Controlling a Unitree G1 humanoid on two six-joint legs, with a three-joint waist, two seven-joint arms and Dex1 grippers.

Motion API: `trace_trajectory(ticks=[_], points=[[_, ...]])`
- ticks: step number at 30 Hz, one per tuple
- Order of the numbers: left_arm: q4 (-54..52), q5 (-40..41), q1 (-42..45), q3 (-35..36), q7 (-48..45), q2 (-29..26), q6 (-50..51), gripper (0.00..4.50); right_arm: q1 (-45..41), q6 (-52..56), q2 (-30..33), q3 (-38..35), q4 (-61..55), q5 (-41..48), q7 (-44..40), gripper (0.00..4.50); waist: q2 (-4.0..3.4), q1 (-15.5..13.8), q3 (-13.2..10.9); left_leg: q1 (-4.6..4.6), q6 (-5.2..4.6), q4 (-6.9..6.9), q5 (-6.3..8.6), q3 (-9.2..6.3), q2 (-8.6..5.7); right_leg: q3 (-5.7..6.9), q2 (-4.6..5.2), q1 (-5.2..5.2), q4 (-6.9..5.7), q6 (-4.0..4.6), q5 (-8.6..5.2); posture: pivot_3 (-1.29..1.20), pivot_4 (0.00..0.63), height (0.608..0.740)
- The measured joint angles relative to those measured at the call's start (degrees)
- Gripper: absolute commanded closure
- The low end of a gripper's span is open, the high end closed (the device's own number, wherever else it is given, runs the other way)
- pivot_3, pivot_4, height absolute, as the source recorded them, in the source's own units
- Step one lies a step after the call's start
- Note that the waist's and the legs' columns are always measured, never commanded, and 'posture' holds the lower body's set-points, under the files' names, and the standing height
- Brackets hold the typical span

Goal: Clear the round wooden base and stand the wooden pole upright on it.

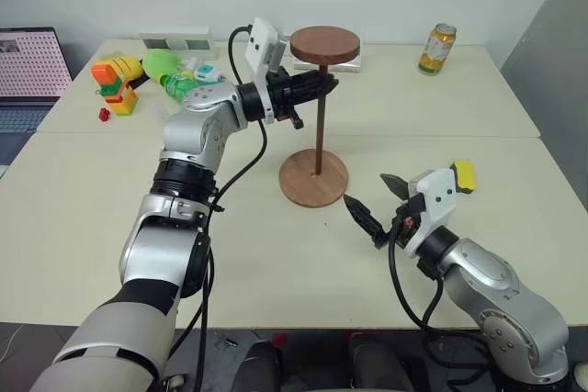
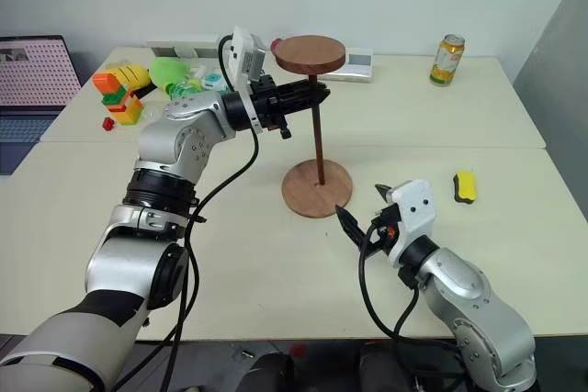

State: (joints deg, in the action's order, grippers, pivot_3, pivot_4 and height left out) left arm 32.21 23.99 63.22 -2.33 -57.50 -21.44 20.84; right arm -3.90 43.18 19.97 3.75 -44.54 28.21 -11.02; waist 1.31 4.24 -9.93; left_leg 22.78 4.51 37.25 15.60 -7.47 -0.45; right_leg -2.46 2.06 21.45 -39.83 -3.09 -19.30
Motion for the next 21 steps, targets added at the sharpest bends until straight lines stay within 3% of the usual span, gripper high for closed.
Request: trace_trajectory(ticks=[21], points=[[-2.81, -0.62, -1.99, 0.76, 0.59, 0.48, 1.29, 4.20, 0.04, -0.06, -0.25, -0.41, 0.01, -0.02, -0.05, 0.00, 0.00, 0.01, 0.01, 0.05, -0.02, 0.44, 0.01, -0.07, -0.02, 0.04, -0.01, -0.07, -0.19, 0.00, 0.00, 0.00, 0.150, 0.740]])
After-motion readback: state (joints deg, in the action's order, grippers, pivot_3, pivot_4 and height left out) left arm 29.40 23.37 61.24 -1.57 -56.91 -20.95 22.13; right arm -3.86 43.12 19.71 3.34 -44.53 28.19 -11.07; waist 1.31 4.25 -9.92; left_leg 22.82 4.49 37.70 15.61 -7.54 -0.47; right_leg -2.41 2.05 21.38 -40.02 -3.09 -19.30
